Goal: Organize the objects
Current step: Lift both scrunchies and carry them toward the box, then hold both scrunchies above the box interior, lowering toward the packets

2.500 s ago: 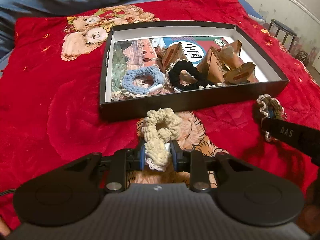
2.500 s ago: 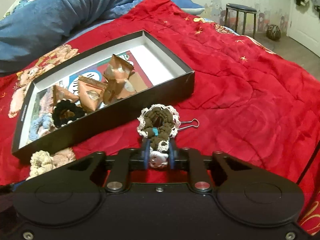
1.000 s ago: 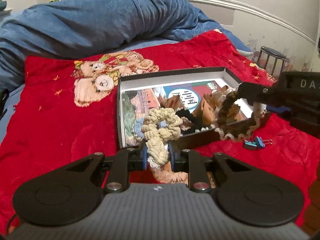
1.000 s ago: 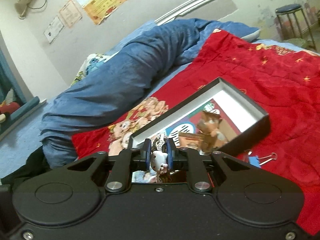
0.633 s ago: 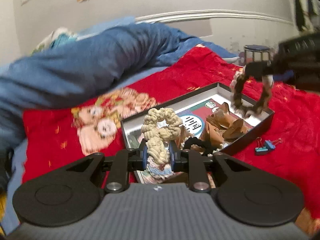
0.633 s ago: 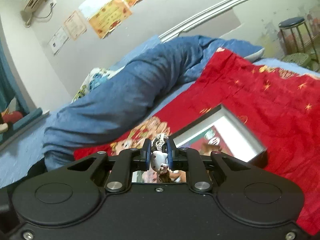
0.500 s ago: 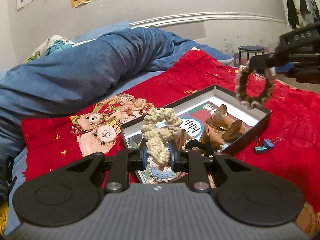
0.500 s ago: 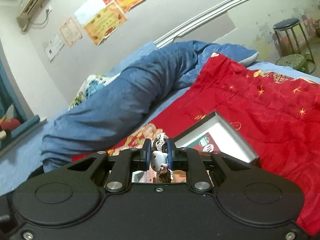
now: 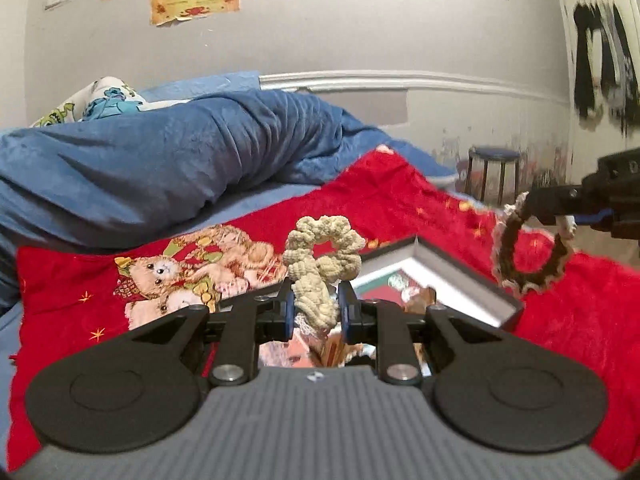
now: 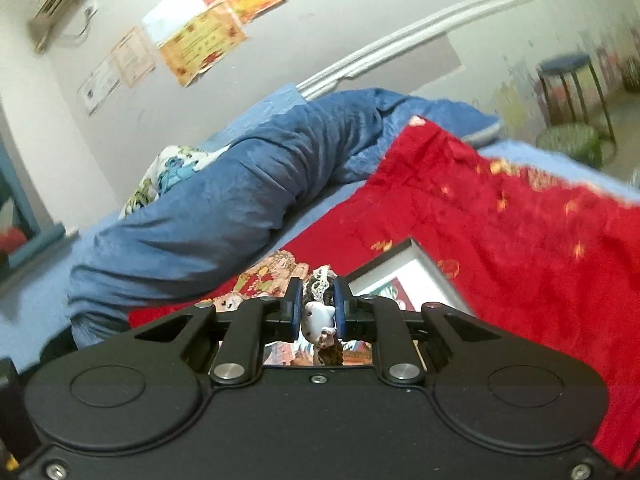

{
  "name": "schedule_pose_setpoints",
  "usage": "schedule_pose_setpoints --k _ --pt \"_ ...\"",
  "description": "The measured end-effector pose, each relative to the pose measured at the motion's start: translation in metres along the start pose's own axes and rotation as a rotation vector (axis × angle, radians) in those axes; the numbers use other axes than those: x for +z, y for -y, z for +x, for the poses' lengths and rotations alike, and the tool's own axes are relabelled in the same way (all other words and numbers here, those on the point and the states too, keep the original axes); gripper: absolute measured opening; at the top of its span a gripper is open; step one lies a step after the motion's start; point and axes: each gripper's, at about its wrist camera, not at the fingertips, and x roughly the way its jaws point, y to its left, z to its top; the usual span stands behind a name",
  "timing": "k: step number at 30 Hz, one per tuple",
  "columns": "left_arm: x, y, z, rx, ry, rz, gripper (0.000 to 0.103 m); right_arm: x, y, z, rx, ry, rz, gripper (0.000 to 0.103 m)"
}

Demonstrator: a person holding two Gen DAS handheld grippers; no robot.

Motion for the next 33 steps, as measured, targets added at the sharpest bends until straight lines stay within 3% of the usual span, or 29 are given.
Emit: schedule_pose_setpoints --k 4,8,14,19,24,33 --pt "0.006 -0.005 0.003 0.017 0.029 -0.007 0.025 0.012 -0.006 0.006 -0.014 -0.008 -0.057 0.016" --pt "0.011 -0.015 0.009 0.033 0.03 -0.041 0.025 0.009 -0.002 0.018 -0.01 -0.03 -0.002 0.016" --pt "0.012 -0.024 0.026 0.091 0.003 -0.071 0.025 0.001 0.006 0.039 0.015 -0.058 -0.016 0.016" --pt "0.012 -0.028 0.049 0.135 -0.025 -0.096 0.025 0.004 0.026 0.061 0.026 -0.063 -0.003 0.016" --pt "0.005 -0.031 0.072 0.186 -0.059 -0.125 0.025 -0.002 0.059 0.084 0.012 -0.07 0.086 0.016" --pt "-0.007 -0.035 0.098 0.209 -0.087 -0.155 0.025 -0.005 0.099 0.108 -0.042 -0.056 0.125 0.016"
